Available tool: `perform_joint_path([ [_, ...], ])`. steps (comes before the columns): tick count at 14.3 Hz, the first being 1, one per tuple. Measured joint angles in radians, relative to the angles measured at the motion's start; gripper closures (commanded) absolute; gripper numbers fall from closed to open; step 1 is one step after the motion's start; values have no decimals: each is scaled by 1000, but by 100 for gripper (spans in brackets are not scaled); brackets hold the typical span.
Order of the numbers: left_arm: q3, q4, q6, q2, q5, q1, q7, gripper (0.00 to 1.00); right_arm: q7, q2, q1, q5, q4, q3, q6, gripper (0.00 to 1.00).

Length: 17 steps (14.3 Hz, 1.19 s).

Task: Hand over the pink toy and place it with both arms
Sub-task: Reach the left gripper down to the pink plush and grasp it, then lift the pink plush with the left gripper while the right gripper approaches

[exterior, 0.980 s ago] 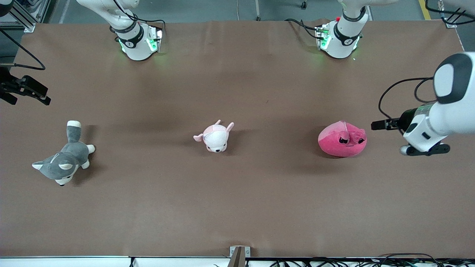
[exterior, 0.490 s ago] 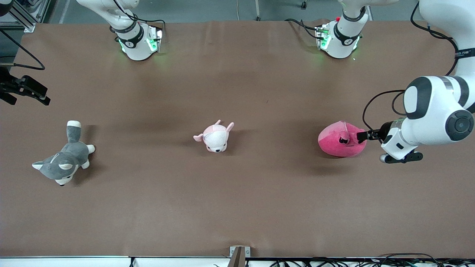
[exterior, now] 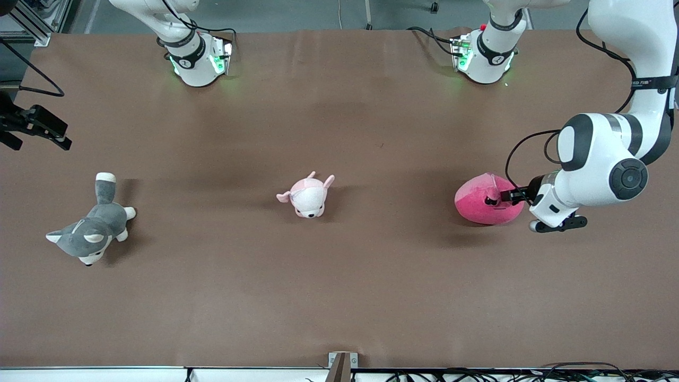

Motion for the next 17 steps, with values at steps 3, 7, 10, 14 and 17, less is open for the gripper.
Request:
perform_joint_path([
  [3, 0, 7, 5, 0, -2, -1, -26, 100, 0, 30, 13, 31, 0, 3, -8, 0],
  [7, -11, 48, 3, -8, -10, -2, -53, 100, -2, 56, 27, 94, 1, 3, -23, 0],
  [10, -64, 180, -98, -16, -73, -5, -135, 100, -29, 58, 29, 98, 8, 3, -26, 0],
  [14, -181, 398, -206, -39, -185, -10, -374, 100, -40, 58, 22, 268, 17, -5, -68, 21],
  [17, -287, 496, -184, -38, -226, -27, -549, 100, -40, 60, 15, 489, 27, -11, -78, 33],
])
